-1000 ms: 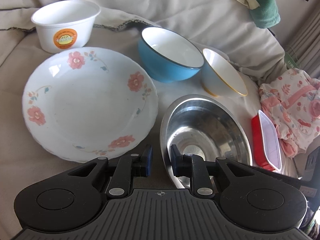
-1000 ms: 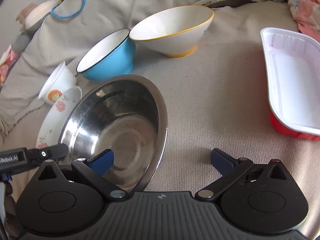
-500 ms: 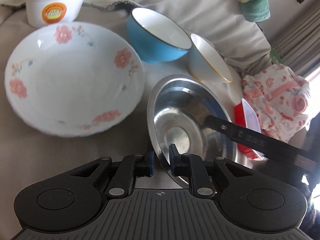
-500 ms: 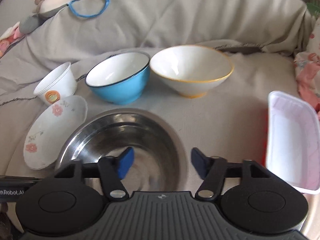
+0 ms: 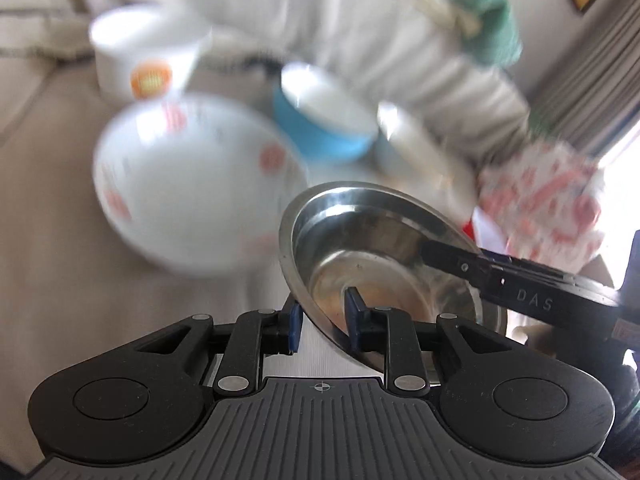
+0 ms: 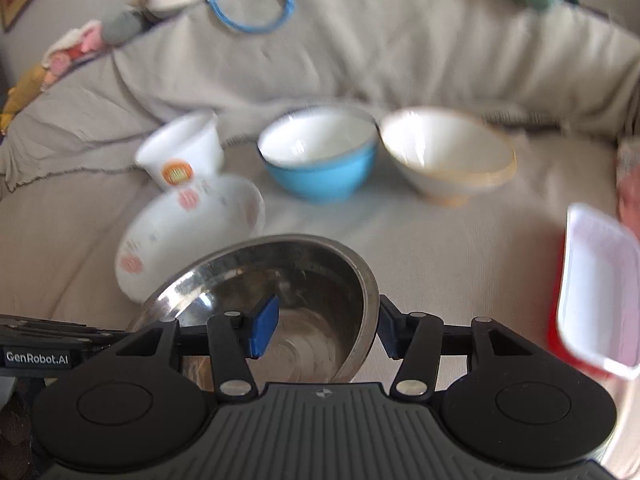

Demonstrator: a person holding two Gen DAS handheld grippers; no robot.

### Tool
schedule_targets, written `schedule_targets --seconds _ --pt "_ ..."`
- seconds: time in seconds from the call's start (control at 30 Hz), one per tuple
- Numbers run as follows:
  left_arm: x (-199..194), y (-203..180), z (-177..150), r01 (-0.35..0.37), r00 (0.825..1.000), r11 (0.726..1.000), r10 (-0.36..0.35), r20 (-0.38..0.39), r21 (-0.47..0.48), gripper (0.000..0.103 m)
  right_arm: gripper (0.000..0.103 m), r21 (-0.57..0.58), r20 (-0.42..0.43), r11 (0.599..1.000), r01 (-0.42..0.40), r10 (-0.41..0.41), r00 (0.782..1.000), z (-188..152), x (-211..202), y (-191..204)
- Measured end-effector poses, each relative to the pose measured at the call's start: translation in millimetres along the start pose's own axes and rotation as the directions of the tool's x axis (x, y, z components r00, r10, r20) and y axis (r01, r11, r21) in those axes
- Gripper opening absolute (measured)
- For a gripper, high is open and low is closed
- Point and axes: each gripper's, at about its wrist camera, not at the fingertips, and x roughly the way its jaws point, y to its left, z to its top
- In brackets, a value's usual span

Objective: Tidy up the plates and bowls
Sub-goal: 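Grasp the steel bowl rim with the right tool and set it onto the flowered plate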

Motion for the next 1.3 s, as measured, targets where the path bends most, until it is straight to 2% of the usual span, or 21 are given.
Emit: schedule_targets --seconds 0.1,0.2,0.4,0.53,0.63,0.73,0.77,0.83,0.9,1.0,1.1,1.13,1.2,1.23,1.3 --pt "-15 14 19 -0.026 0.996 1.0 0.027 0.088 -0.009 0.023 0.053 -0.02 0.045 0.998 -0.052 0.053 0.998 25 1 16" --pt "-13 33 32 -0.092 0.99 0.995 0.094 0.107 -0.023 0.023 0.053 -0.033 0.026 0.996 -0.079 0.079 0.996 41 27 33" --pt "5 65 47 -0.208 0.969 0.977 0.212 0.129 -0.048 0.023 0.053 -0.057 -0.064 0.997 -0.059 0.055 0.996 49 90 70" --pt "16 88 55 -0.218 0.966 0.972 0.227 0.124 -0.086 0.022 0.053 -0.077 -0.089 0.996 -0.05 0.043 0.995 51 113 87" --pt "21 98 55 -0.229 0.961 0.968 0.241 0.132 -0.099 0.021 0.053 -0.109 -0.089 0.994 -0.028 0.018 0.996 49 122 95" --pt "17 106 54 -0.257 0.943 0.959 0.275 0.189 -0.117 0.021 0.053 -0.148 -0.053 0.989 -0.007 -0.001 0.999 48 120 97" --pt "16 109 55 -0.264 0.939 0.956 0.285 0.192 -0.126 0.027 0.053 -0.159 -0.024 0.987 0.01 -0.014 1.0 48 117 97" --pt "18 117 56 -0.254 0.943 0.956 0.279 0.181 -0.147 0.036 0.065 -0.176 0.044 0.982 0.064 -0.057 0.997 49 112 98" --pt "23 123 55 -0.226 0.954 0.96 0.253 0.161 -0.165 0.038 0.072 -0.18 0.077 0.976 0.119 -0.107 0.991 50 113 96" --pt "31 128 52 -0.184 0.97 0.967 0.207 0.127 -0.174 0.039 0.072 -0.123 -0.01 0.987 0.107 -0.109 0.994 52 125 85" --pt "34 126 51 -0.164 0.976 0.972 0.185 0.119 -0.166 0.035 0.07 -0.043 -0.117 0.998 0.046 -0.051 0.992 51 138 77" --pt "34 126 50 -0.156 0.977 0.974 0.177 0.12 -0.165 0.033 0.065 -0.031 -0.141 0.999 0.032 -0.036 0.989 51 142 77" --pt "33 126 50 -0.153 0.978 0.975 0.173 0.12 -0.162 0.033 0.058 -0.022 -0.175 1.0 0.004 -0.008 0.985 49 144 81" --pt "33 126 50 -0.159 0.977 0.974 0.18 0.118 -0.161 0.032 0.059 -0.02 -0.185 1.0 -0.002 -0.002 0.983 48 144 86" --pt "31 126 50 -0.169 0.974 0.972 0.19 0.122 -0.165 0.031 0.059 -0.044 -0.176 0.998 0.033 -0.041 0.984 45 142 96"
